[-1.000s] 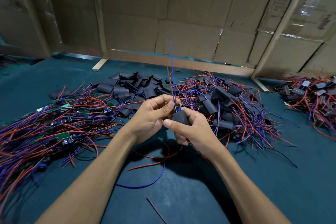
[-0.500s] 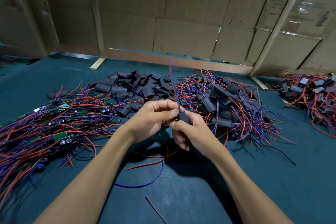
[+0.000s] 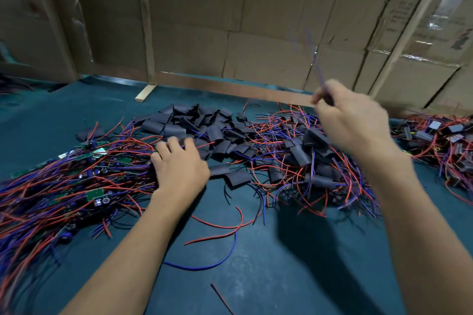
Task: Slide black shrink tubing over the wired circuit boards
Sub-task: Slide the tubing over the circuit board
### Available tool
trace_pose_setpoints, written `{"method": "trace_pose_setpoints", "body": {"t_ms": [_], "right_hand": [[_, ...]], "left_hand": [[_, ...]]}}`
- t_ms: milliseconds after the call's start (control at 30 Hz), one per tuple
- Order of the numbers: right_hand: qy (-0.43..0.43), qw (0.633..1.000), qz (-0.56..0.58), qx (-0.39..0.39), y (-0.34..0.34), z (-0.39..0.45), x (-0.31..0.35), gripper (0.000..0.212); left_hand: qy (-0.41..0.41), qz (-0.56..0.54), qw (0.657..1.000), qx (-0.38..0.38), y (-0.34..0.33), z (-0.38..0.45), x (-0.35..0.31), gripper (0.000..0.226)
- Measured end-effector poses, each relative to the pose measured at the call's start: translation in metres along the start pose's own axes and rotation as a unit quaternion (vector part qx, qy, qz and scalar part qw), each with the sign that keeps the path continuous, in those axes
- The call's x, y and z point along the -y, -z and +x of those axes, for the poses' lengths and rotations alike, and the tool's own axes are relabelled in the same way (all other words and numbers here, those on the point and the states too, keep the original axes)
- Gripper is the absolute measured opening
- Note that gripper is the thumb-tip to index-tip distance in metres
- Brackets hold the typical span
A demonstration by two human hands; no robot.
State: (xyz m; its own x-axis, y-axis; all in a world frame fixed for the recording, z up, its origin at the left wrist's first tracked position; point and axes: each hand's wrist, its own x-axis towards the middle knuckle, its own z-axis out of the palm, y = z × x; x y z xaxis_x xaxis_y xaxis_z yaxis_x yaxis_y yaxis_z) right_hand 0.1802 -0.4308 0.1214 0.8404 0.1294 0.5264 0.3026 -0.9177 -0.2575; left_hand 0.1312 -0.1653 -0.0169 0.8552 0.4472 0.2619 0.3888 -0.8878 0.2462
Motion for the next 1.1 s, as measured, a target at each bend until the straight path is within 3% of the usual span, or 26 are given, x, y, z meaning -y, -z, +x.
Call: {"method": "trace_pose_setpoints", "body": {"t_ms": [67, 167, 233, 267, 333, 400, 433, 500, 567, 667, 767, 867, 967, 1033, 1100], "right_hand": [[-0.053, 0.996, -0.064, 0.023, 0.004, 0.021, -0.022, 0.023], [-0.174, 0.955, -0.094, 0.222, -0.005, 0.032, -0.042, 0.072], [-0.205, 0.919, -0.132, 0.31, -0.015, 0.029, -0.042, 0.089], [-0.207, 0.914, -0.148, 0.316, -0.02, 0.027, -0.037, 0.089], [-0.189, 0.935, -0.189, 0.231, -0.024, 0.016, -0.018, 0.086], [-0.07, 0.979, -0.185, 0.058, -0.028, -0.001, 0.006, 0.068], [0.03, 0.991, -0.13, 0.023, -0.034, -0.012, 0.021, 0.06], [0.198, 0.971, 0.024, 0.13, -0.049, -0.038, 0.047, 0.051], [0.272, 0.927, 0.029, 0.258, -0.075, -0.062, 0.054, 0.045], [0.246, 0.927, 0.024, 0.282, -0.108, -0.08, 0.039, 0.045], [0.25, 0.941, 0.047, 0.222, -0.119, -0.086, 0.031, 0.038], [0.248, 0.944, 0.045, 0.212, -0.122, -0.087, 0.033, 0.037], [0.224, 0.946, 0.055, 0.228, -0.119, -0.084, 0.035, 0.037], [0.22, 0.945, 0.038, 0.238, -0.118, -0.083, 0.037, 0.04], [0.222, 0.943, 0.021, 0.248, -0.119, -0.086, 0.041, 0.046]], "left_hand": [[-0.009, 0.052, 0.998, 0.03, -0.004, -0.002, -0.001, 0.041], [-0.027, 0.048, 0.998, 0.027, -0.002, 0.001, -0.003, 0.037], [-0.024, 0.036, 0.999, 0.029, -0.001, 0.002, -0.002, 0.04], [-0.025, 0.021, 0.999, 0.032, 0.0, 0.003, -0.001, 0.041], [-0.04, -0.022, 0.999, 0.02, 0.002, 0.003, -0.002, 0.049], [-0.057, -0.058, 0.997, -0.008, 0.007, 0.001, -0.006, 0.058], [-0.071, -0.07, 0.995, -0.011, 0.01, 0.0, -0.01, 0.063], [-0.111, -0.066, 0.99, 0.048, 0.02, 0.002, -0.015, 0.07], [-0.139, 0.001, 0.979, 0.15, 0.037, 0.018, -0.011, 0.07], [-0.113, 0.157, 0.95, 0.245, 0.067, 0.053, 0.015, 0.06], [-0.122, 0.288, 0.907, 0.281, 0.081, 0.073, 0.024, 0.042], [-0.149, 0.289, 0.895, 0.304, 0.075, 0.072, 0.031, 0.023], [-0.18, 0.287, 0.897, 0.286, 0.079, 0.068, 0.037, 0.026], [-0.188, 0.253, 0.905, 0.285, 0.081, 0.069, 0.039, 0.023], [-0.187, 0.195, 0.915, 0.299, 0.082, 0.072, 0.038, 0.033]]}}
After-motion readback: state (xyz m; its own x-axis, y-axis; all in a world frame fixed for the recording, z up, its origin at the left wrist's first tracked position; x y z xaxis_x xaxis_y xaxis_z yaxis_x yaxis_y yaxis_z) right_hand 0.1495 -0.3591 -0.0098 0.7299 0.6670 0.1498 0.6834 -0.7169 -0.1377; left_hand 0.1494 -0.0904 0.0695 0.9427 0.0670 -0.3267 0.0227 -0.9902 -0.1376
